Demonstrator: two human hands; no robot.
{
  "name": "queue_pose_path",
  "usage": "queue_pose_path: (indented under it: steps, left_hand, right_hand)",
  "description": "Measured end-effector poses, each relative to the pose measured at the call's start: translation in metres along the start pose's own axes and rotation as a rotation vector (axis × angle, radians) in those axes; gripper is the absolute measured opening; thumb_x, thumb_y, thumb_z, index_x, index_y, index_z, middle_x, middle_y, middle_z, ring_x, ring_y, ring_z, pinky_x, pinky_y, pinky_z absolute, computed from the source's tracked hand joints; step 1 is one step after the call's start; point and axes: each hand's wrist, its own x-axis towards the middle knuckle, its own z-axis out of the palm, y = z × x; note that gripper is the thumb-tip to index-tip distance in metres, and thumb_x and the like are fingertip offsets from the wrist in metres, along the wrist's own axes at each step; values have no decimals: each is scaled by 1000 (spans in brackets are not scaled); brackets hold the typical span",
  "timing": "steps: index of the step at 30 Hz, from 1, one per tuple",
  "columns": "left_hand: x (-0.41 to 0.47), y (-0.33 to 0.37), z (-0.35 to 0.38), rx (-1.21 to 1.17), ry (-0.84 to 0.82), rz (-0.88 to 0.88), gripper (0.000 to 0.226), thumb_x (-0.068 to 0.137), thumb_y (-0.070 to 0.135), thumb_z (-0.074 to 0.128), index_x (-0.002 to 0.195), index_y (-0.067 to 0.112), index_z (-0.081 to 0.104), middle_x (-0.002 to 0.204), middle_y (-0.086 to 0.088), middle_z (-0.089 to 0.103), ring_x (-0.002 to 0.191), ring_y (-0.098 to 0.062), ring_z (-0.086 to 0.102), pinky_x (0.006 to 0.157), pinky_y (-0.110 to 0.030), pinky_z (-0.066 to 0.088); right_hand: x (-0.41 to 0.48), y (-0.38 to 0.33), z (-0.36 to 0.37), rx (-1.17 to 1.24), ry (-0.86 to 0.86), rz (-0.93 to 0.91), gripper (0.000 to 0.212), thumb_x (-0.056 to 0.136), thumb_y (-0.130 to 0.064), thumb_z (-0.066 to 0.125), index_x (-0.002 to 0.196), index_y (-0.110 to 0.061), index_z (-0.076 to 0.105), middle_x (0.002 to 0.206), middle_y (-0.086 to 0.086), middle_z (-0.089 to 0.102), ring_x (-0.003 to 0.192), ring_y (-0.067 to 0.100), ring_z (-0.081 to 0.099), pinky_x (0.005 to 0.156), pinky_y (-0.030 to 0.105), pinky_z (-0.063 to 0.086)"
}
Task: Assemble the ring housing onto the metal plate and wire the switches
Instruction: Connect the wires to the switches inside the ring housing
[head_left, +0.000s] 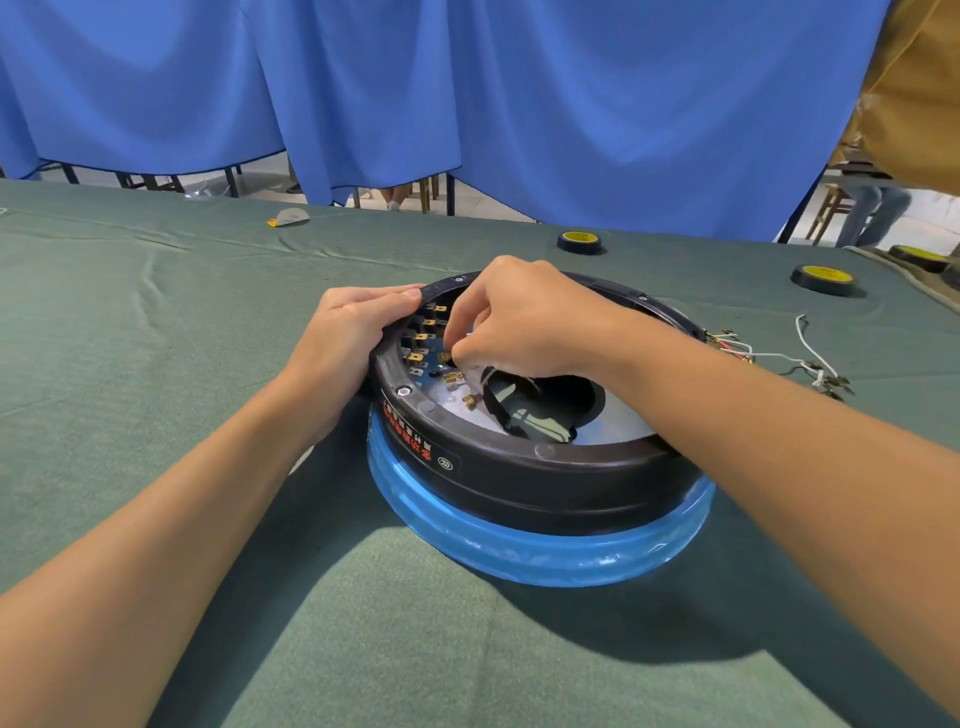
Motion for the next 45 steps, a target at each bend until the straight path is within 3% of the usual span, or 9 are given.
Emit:
queue_pose_path:
  steps: [2, 10, 14, 19, 30, 35, 40, 42, 45]
  left_hand:
    - [-1, 0, 1, 0, 7, 0, 21, 96, 13, 54, 106, 5, 71, 87, -12, 74, 80, -27, 68, 88, -45, 52]
    - [-1, -1, -1, 8, -20, 22, 20, 97, 13, 53, 94, 8, 72, 75, -7, 74, 69, -20, 69, 74, -34, 56]
    - [-1, -2, -2, 20, -29, 32, 22, 97, 14, 53, 91, 11, 74, 78, -8, 74, 71, -21, 70, 76, -36, 55]
    - [-2, 1, -4, 49, -54, 25, 24, 98, 15, 52, 88, 14, 74, 73, -5, 75, 63, -16, 70, 60, -24, 56]
    - [-6, 4, 0, 58, -20, -6, 23, 98, 17, 51, 92, 13, 73, 81, -8, 73, 78, -25, 66, 85, -41, 51]
    - [-8, 8, -2, 195, 4, -26, 28, 99, 21, 52, 84, 8, 71, 75, -12, 67, 62, -23, 60, 56, -26, 46]
    - [-10, 9, -1, 185, 160, -22, 31, 96, 18, 59, 69, 5, 68, 58, -9, 61, 47, -21, 57, 55, -30, 46]
    - [-11, 10, 1, 157, 191, -35, 31, 94, 15, 60, 65, 7, 65, 51, -4, 59, 42, -17, 56, 51, -27, 44]
    - [-12, 10, 3, 154, 216, -30, 27, 91, 14, 59, 67, 3, 65, 56, -10, 59, 52, -22, 56, 57, -31, 41]
  right_hand:
    - [0, 1, -1, -3, 1, -14, 9, 83, -22, 70, 80, -30, 71, 72, -17, 61, 74, 2, 56, 54, 16, 39]
    - [2, 1, 4, -89, 25, -51, 12, 83, -25, 75, 75, -28, 67, 77, -12, 56, 79, 9, 55, 53, 18, 35]
    - [4, 1, 4, -195, 57, -110, 9, 87, -29, 71, 79, -26, 67, 85, -9, 50, 92, 14, 50, 61, 20, 33]
    - [4, 1, 5, -250, 68, -144, 12, 91, -31, 66, 93, -21, 72, 85, -10, 43, 92, 14, 43, 76, 26, 33]
    - [8, -2, 6, -193, 59, -101, 15, 92, -29, 65, 96, -17, 74, 97, -3, 57, 93, 14, 46, 77, 25, 30]
    - [7, -2, 7, -154, 33, -68, 15, 93, -28, 63, 94, -17, 73, 94, -3, 58, 95, 16, 46, 82, 26, 28]
    - [5, -3, 3, -91, 8, -32, 18, 95, -18, 55, 95, -22, 73, 95, -6, 64, 96, 15, 51, 89, 28, 32]
    - [3, -2, 0, -114, 12, -52, 30, 93, -8, 50, 96, -27, 73, 90, -13, 60, 97, 17, 47, 86, 27, 31]
    - [0, 3, -5, -186, 81, -128, 34, 88, -4, 55, 96, -32, 74, 85, -21, 45, 105, 20, 40, 84, 26, 28]
